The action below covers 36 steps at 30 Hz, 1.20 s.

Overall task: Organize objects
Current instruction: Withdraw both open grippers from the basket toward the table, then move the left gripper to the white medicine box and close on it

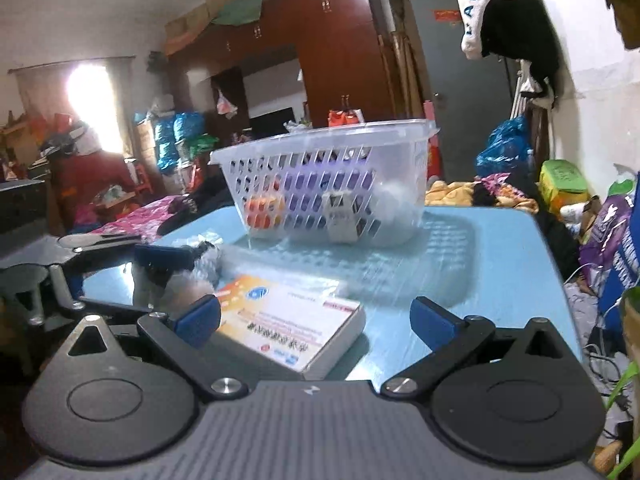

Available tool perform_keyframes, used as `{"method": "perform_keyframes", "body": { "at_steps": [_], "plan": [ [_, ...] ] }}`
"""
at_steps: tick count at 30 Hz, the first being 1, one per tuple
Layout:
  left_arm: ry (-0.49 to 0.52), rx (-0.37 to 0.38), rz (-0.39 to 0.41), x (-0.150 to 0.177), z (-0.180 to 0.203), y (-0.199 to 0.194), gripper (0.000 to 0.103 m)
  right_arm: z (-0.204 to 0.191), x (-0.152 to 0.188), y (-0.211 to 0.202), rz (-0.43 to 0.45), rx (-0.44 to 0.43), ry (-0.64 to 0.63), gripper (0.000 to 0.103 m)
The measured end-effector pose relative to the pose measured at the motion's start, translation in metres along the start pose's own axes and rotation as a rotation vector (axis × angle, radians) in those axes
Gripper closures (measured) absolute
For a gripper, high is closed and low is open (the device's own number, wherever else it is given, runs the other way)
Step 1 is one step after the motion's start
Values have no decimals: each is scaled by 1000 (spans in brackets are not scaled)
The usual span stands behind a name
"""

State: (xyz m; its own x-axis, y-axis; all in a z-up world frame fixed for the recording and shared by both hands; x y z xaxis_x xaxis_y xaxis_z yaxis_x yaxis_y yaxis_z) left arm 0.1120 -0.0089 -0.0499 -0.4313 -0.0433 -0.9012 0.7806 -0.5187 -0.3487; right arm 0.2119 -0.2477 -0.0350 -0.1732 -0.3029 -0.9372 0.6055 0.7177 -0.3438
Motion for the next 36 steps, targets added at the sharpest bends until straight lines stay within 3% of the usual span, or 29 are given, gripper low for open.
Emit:
{"method": "perform_keyframes", "body": {
  "at_steps": [2, 6, 9, 14, 19, 25, 28, 36],
  "plan": [
    [31, -8, 3, 0, -4, 1, 6, -3, 6, 3, -7, -14, -11, 0],
    [40, -111, 22, -5, -25, -2, 7, -8, 12, 7, -12, -11, -52, 0],
    [-9, -65, 45, -8, -26, -14, 7, -9, 17, 8, -15, -26, -54, 0],
    [83, 5, 24, 5, 13, -14, 7, -14, 22, 6, -7, -41, -91, 0],
    [101, 54, 15, 12, 31, -5, 8, -13, 26, 4, -3, -45, -101, 0],
    [84, 59, -8, 20, 31, 3, 8, -11, 28, 5, -1, -48, -91, 0],
    [101, 27, -17, 25, 29, 8, 8, -12, 29, 6, 7, -43, -94, 0],
    [42, -13, -73, 29, -3, 23, 10, -22, 34, 8, 39, -45, -160, 0]
  ]
}}
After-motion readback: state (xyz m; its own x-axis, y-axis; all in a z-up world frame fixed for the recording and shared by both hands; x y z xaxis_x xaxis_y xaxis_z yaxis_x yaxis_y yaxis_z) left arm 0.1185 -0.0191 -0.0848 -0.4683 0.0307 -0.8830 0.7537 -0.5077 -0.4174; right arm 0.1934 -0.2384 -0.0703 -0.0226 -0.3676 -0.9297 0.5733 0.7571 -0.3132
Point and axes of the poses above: each gripper's, at about its wrist camera, not at the fingertips, and y roughly the way its jaws point, z to its right, x to its underside, the point moved 4 cm from there along y, roughly the way its jaws point, and after that the axes turned 15 degrees about -y, right-handed, at the moved point
